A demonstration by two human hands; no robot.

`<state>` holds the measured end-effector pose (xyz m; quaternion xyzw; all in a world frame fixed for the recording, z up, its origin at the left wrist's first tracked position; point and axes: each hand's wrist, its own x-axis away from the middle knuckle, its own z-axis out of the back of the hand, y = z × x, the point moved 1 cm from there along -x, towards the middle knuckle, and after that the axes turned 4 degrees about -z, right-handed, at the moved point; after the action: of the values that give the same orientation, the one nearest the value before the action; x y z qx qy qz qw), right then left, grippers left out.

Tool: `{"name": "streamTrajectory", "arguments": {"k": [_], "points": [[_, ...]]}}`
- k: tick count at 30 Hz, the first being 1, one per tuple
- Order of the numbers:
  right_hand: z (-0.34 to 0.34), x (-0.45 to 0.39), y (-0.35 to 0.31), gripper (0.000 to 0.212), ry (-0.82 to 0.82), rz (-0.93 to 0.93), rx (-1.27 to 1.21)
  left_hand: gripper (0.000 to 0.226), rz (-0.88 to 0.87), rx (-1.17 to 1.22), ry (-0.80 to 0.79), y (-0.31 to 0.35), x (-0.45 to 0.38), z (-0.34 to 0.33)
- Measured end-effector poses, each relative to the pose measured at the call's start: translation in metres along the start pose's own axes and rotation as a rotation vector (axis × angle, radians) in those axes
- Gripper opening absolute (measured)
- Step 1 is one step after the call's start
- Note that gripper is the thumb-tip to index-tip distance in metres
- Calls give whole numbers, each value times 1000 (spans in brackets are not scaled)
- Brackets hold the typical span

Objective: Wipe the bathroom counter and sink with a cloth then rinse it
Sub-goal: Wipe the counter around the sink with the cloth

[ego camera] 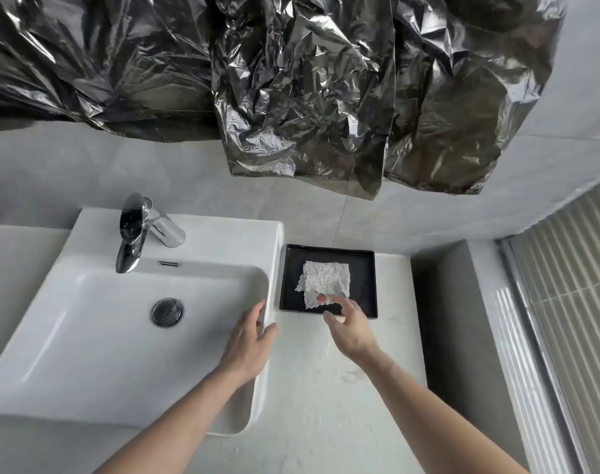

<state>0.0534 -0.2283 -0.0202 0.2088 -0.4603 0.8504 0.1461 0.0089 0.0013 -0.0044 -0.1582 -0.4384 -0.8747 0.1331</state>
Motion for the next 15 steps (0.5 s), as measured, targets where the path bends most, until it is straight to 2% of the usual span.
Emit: {"name": "streamTrajectory", "arguments": {"k": [2,6,10,15], "points": [[-2,-23,-3,52,50,53,163,58,6,7,25,-2,-5,-6],[-12,-70,-4,75,8,33,377,49,-58,-19,149,-11,-1,-18],[-23,-101,-12,83,-16,72,583,49,-135,-71,303,-8,1,-28],[-43,-117,-12,87,-72,65,741,51,-238,-108,392,-13,-2,-37]]}}
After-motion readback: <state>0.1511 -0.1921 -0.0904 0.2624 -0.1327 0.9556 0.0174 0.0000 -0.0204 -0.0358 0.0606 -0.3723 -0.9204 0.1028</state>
